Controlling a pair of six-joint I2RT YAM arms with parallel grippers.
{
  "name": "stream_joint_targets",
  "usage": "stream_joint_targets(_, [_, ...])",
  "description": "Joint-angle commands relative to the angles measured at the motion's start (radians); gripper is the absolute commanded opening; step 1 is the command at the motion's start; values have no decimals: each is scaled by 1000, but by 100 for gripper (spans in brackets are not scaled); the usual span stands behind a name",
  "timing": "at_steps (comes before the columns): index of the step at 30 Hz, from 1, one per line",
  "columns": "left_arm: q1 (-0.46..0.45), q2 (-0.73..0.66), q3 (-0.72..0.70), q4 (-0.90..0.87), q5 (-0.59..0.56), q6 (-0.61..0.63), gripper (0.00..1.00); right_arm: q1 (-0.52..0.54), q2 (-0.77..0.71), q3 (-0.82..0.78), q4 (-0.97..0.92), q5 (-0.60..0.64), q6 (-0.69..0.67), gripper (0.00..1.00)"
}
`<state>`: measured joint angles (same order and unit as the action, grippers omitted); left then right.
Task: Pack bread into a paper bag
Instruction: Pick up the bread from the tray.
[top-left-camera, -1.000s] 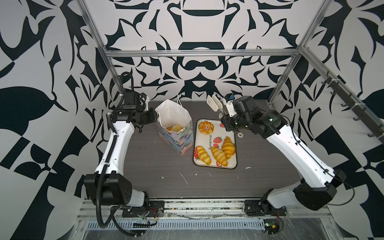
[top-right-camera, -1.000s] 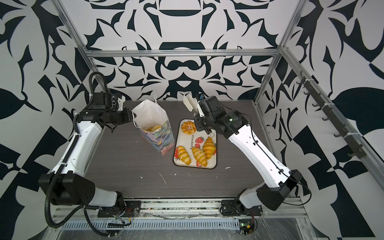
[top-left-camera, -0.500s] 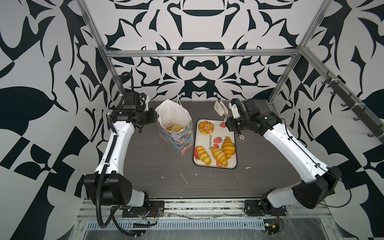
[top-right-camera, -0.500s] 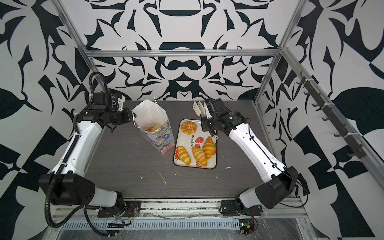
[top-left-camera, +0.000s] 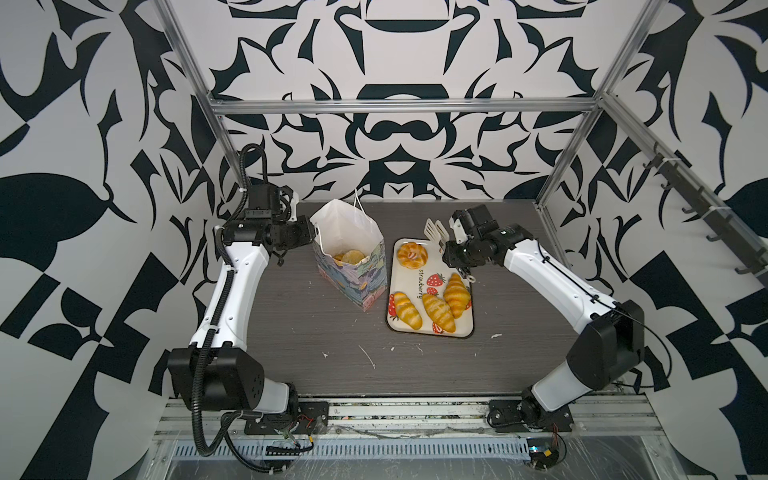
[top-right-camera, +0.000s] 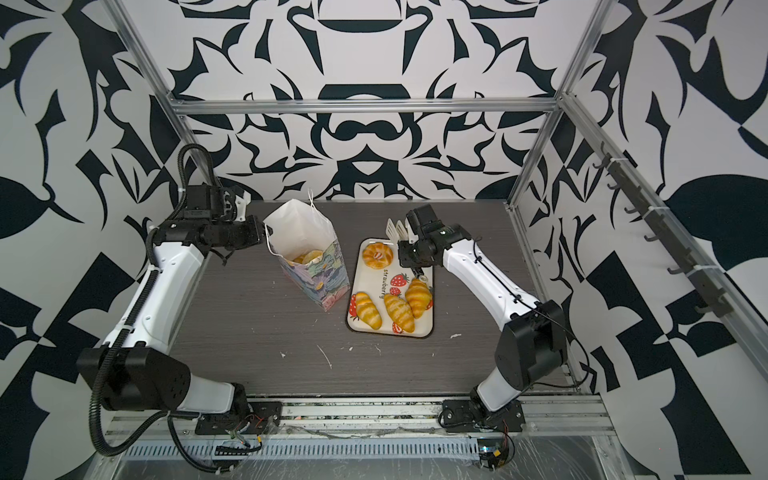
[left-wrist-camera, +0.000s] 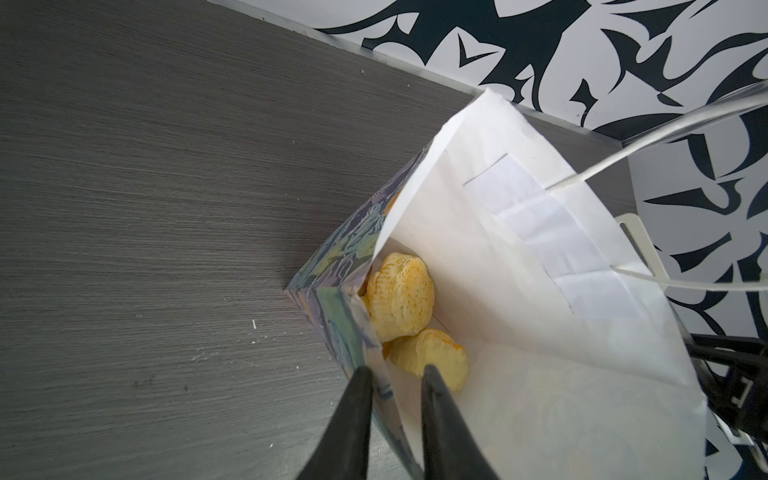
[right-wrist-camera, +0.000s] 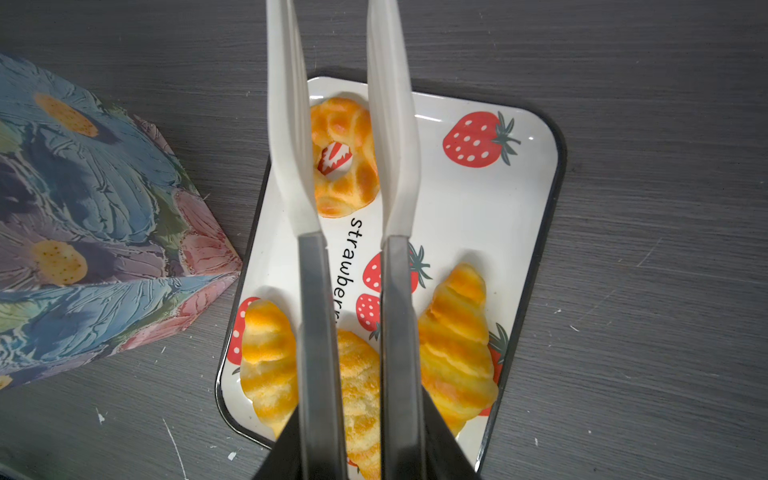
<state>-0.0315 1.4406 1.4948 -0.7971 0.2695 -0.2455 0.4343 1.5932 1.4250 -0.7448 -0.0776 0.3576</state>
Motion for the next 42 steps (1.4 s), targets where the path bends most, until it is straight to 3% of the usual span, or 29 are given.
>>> stream_joint_targets(1, [-2, -26, -13, -28, 5, 1, 25, -9, 9, 0, 68, -24, 18, 37])
stream_joint_targets(22, [-2, -25, -10, -28, 6, 1, 25, -32, 152, -23, 108, -91, 52, 39])
stream_joint_targets(42, [-2, -22, -23, -24, 5, 2, 25, -31, 190, -75, 156, -139, 89, 43])
